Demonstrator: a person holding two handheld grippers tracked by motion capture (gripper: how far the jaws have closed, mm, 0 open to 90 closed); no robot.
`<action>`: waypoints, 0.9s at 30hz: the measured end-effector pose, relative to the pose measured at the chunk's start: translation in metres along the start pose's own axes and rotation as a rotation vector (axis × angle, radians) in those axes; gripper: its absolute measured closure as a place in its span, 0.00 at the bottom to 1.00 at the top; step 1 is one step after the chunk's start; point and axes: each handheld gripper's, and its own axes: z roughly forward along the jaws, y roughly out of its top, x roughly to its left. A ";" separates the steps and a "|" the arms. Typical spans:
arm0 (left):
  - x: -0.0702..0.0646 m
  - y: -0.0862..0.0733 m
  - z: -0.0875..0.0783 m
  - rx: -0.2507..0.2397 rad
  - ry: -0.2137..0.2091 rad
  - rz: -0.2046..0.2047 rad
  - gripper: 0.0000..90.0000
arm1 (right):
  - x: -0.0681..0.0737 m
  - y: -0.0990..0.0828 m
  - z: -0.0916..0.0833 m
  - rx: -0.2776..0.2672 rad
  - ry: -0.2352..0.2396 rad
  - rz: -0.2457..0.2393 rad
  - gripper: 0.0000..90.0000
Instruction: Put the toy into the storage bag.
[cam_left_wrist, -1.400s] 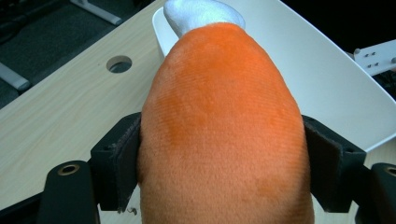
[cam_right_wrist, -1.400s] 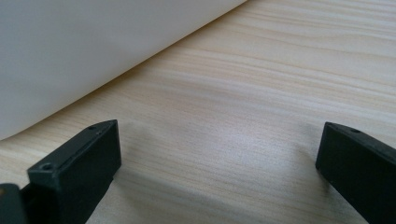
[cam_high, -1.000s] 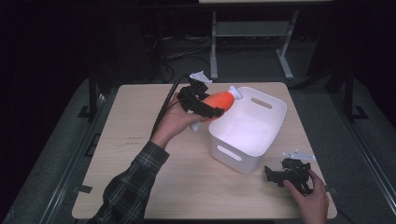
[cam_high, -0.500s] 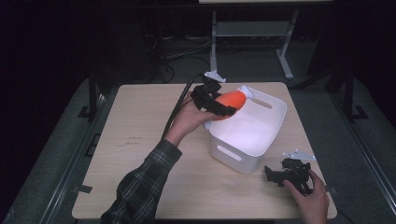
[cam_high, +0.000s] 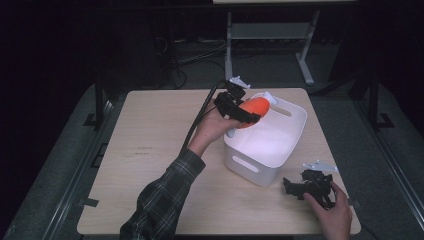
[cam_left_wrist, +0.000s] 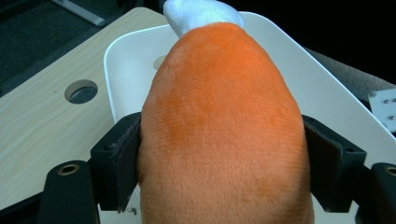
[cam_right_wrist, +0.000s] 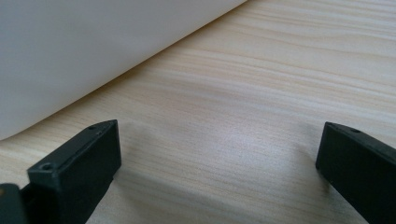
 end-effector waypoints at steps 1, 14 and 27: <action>0.000 0.000 0.000 0.000 0.000 0.000 0.25 | 0.000 0.000 0.000 0.000 0.000 0.000 0.00; -0.001 -0.003 0.026 0.030 0.005 -0.022 0.25 | 0.000 0.000 0.000 0.001 0.000 0.003 0.00; -0.006 -0.007 0.036 0.040 0.025 -0.026 0.23 | 0.000 0.000 0.000 0.000 -0.001 0.000 0.00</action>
